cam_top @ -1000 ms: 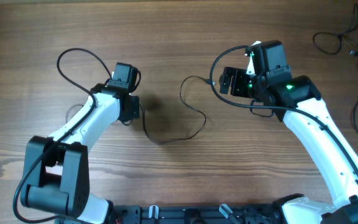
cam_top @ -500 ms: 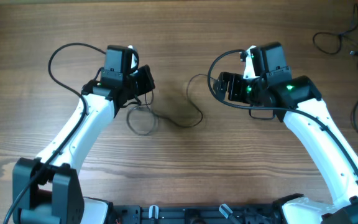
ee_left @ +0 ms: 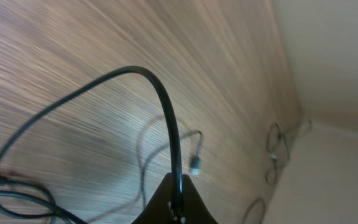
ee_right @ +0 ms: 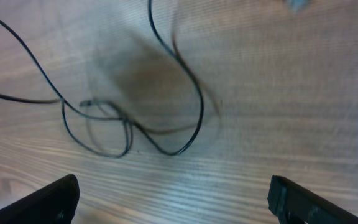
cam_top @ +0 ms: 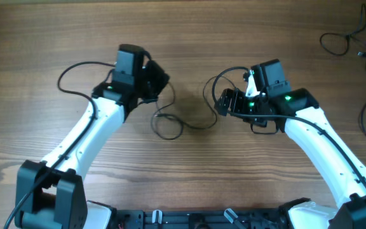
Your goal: Untangle cables
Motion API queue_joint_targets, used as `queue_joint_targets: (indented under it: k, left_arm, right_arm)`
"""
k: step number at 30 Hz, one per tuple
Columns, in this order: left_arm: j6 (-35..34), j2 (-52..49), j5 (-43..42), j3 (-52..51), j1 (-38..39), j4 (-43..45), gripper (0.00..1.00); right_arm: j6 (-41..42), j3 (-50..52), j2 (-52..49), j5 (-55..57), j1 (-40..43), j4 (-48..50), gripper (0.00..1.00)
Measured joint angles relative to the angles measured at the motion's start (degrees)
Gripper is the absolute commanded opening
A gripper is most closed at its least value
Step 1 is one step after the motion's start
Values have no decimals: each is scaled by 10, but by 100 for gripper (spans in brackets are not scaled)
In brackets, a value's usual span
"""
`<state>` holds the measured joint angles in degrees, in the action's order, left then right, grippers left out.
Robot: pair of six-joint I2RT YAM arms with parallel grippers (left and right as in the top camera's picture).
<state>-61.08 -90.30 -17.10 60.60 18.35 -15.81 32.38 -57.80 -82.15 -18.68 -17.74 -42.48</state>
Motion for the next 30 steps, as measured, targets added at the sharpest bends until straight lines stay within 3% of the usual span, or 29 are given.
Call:
queue_joint_targets:
  k: [5,11,14,15,16,22,24,27,30]
  left_arm:
    - [-14,0,18,0,42,32,7]
    - [-19,0,38,0,50,31,7]
    - [-19,0,40,0,50,31,8]
    - [-20,0,40,0,50,30,8]
    - [-21,0,40,0,50,30,8]
    - [-21,0,40,0,50,30,5]
    - [-22,0,40,0,50,30,4]
    - [-25,0,40,0,50,30,4]
    - [-32,0,40,0,50,30,4]
  right_arm:
    - [79,64,2,-10,-1,66,96]
    - [150,199,2,-25,-1,262,84]
    - [160,235,2,-18,-1,337,67]
    - [165,245,2,-16,-1,361,55]
    - [168,248,2,-14,-1,368,52]
    - [182,252,-7,-2,-1,406,51]
    - [184,252,-24,1,-3,438,47]
    - [177,253,-54,0,-11,482,33]
    - [158,255,-73,-5,-19,519,13]
